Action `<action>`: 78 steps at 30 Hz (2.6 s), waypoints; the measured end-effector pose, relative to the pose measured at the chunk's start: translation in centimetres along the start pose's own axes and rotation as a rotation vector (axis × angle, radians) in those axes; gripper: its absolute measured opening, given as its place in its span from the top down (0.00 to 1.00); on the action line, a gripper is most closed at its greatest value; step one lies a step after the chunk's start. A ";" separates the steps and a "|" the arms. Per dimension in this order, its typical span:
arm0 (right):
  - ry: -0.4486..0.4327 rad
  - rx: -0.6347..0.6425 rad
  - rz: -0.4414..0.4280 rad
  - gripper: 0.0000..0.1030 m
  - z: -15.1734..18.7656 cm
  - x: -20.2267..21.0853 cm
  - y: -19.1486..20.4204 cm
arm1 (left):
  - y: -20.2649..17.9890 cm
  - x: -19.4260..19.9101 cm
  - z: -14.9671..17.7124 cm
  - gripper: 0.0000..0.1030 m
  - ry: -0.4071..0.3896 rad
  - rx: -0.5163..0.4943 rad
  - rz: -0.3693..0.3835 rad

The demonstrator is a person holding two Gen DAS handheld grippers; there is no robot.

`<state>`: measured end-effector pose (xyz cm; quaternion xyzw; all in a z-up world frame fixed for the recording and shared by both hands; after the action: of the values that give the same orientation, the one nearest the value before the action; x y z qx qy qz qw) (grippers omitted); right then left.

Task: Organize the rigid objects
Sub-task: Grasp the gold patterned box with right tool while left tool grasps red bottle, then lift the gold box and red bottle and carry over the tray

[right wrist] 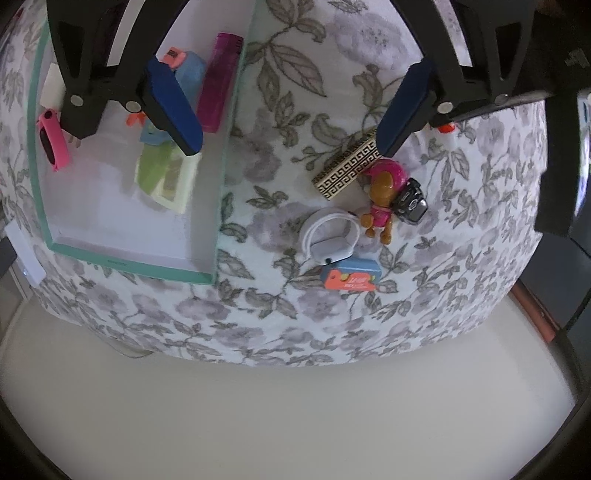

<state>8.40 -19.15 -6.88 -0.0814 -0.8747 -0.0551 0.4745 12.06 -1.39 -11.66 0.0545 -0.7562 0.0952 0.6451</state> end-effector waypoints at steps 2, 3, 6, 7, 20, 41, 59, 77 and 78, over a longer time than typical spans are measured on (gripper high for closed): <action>0.009 0.012 -0.006 0.14 0.0 -0.4 0.7 | 0.8 -0.1 -0.4 0.70 -0.004 0.033 -0.003; 0.015 0.018 -0.011 0.15 0.0 -0.7 1.1 | 1.3 -0.2 -0.7 0.70 -0.005 0.049 -0.006; 0.035 0.037 -0.025 0.19 0.0 -1.6 2.2 | 2.6 -0.2 -1.1 0.70 -0.002 0.079 -0.003; 0.044 0.044 -0.030 0.19 0.1 -2.0 2.6 | 2.8 -0.3 -1.3 0.70 0.000 0.085 0.001; 0.108 0.038 -0.014 0.21 0.5 -6.3 4.2 | 5.2 -0.9 -1.5 0.70 0.012 0.104 0.023; 0.134 0.053 -0.019 0.63 0.8 -6.6 3.8 | 4.1 -1.8 -1.4 0.70 0.027 0.089 -0.013; 0.146 0.104 0.026 0.77 1.4 -6.4 3.1 | 2.3 -1.9 -1.3 0.70 0.001 0.029 -0.074; 0.157 0.084 0.010 0.79 2.4 -5.0 3.3 | -1.9 -0.8 -0.3 0.73 -0.051 -0.049 -0.137; 0.156 0.078 0.007 0.79 2.4 -4.8 3.2 | -2.0 -0.5 -0.2 0.73 -0.054 -0.046 -0.127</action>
<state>9.68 -16.01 -12.14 -0.0615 -0.8364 -0.0253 0.5441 12.78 -3.33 -11.99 0.0898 -0.7703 0.0351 0.6304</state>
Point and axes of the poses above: each gripper's, at about its wrist camera, not at the fingertips, and x roughly against the way its jaws point, y to its left, z to its underside, the point moved 2 cm from there along -x, roughly the way its jaws point, and after that the axes turned 3 degrees about -y, right-handed, at the moved point
